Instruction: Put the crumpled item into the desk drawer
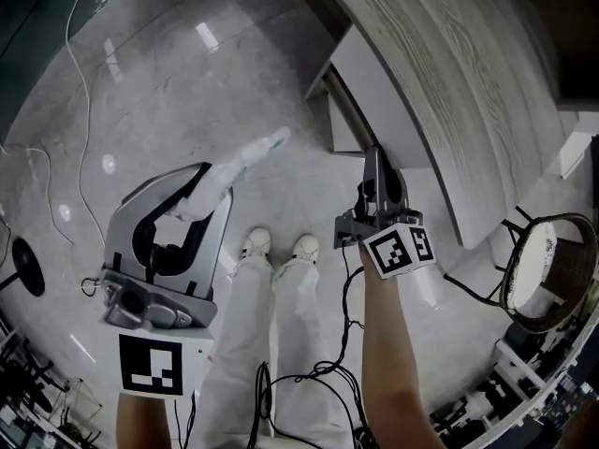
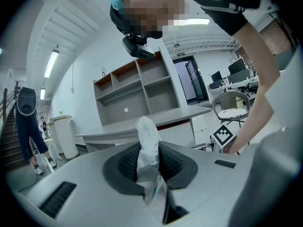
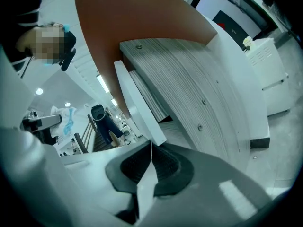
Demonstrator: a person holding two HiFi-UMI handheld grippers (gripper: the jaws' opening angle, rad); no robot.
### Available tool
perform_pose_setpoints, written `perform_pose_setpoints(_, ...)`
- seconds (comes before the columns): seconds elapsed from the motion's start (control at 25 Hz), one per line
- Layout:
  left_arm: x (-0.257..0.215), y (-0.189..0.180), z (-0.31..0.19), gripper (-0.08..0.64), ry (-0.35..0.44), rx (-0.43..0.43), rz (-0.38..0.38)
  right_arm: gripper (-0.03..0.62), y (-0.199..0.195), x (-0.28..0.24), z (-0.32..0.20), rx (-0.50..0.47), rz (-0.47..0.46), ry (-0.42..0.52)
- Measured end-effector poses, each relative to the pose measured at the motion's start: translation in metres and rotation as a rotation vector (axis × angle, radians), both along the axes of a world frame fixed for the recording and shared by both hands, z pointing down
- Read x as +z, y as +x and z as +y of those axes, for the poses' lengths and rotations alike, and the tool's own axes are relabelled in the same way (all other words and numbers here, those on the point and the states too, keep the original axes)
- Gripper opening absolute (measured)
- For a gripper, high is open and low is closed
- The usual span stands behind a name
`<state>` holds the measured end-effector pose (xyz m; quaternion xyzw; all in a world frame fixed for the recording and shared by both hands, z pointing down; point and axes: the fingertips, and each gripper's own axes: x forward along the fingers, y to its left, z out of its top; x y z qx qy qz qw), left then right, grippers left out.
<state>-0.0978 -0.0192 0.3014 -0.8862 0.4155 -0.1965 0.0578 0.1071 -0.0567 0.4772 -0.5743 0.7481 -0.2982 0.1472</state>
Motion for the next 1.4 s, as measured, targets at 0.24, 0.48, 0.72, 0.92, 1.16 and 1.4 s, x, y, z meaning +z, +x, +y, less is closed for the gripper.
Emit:
perform_pose_setpoints(0.24,0.001,-0.003,0.0,0.057,-0.002,-0.002,0.007,0.144,-0.009,0.007,0.004,-0.037,0.068,-0.036)
perform_pose_setpoints(0.48,0.0,-0.003,-0.001,0.057,0.0,-0.002,0.021,0.163,-0.007,0.001,0.007,-0.021,0.056,-0.036)
perform_pose_setpoints(0.72,0.002,-0.005,-0.003,0.057,0.0,-0.007,0.024,0.074,0.004,-0.005,0.004,0.036,0.035,-0.02)
perform_pose_setpoints(0.92,0.002,-0.002,-0.003,0.057,-0.003,-0.007,0.024,0.029,0.002,-0.003,0.008,0.024,0.007,-0.006)
perform_pose_setpoints(1.16,0.003,-0.006,-0.005,0.057,-0.002,-0.006,0.018,0.043,0.002,0.002,0.006,0.048,-0.062,-0.001)
perform_pose_setpoints(1.4,0.004,-0.001,-0.01,0.057,0.001,0.009,0.023,0.152,-0.007,0.004,-0.003,0.077,-0.204,0.044)
